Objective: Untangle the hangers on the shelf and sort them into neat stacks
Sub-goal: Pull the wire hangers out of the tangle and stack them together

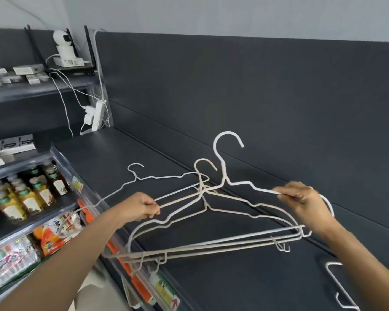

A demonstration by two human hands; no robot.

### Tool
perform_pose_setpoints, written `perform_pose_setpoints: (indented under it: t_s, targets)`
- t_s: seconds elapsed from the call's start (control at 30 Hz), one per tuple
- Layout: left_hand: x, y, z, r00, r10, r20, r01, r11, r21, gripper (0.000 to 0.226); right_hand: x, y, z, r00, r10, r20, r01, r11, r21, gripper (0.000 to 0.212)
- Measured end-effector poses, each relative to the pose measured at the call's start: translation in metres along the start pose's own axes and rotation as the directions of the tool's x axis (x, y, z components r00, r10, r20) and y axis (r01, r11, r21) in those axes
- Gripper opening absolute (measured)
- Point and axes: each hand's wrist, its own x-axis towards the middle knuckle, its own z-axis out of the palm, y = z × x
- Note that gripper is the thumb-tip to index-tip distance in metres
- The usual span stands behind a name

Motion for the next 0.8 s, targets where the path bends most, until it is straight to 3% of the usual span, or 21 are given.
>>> perform_pose_setpoints:
  t_s: [0.3, 0.43, 0.8]
  targets:
    - [-0.001, -0.002, 0.013, 0.999, 0.014, -0.052, -0.008, 0.994, 0.110, 0.016, -0.012, 0.002, 0.004, 0.993, 0.115, 0.018, -0.115, 0.993, 0.007, 0.022]
    - [-0.011, -0.001, 0.006, 0.999, -0.031, -0.005, 0.032, 0.998, 0.046, 0.022, -0.018, -0.001, 0.000, 0.986, 0.161, 0.036, -0.162, 0.987, 0.025, 0.031]
    - [-0.032, -0.007, 0.005, 0.999, -0.037, 0.018, 0.037, 0.999, -0.003, 0.023, -0.013, 0.001, -0.009, 0.977, 0.193, 0.090, -0.189, 0.981, -0.047, 0.023]
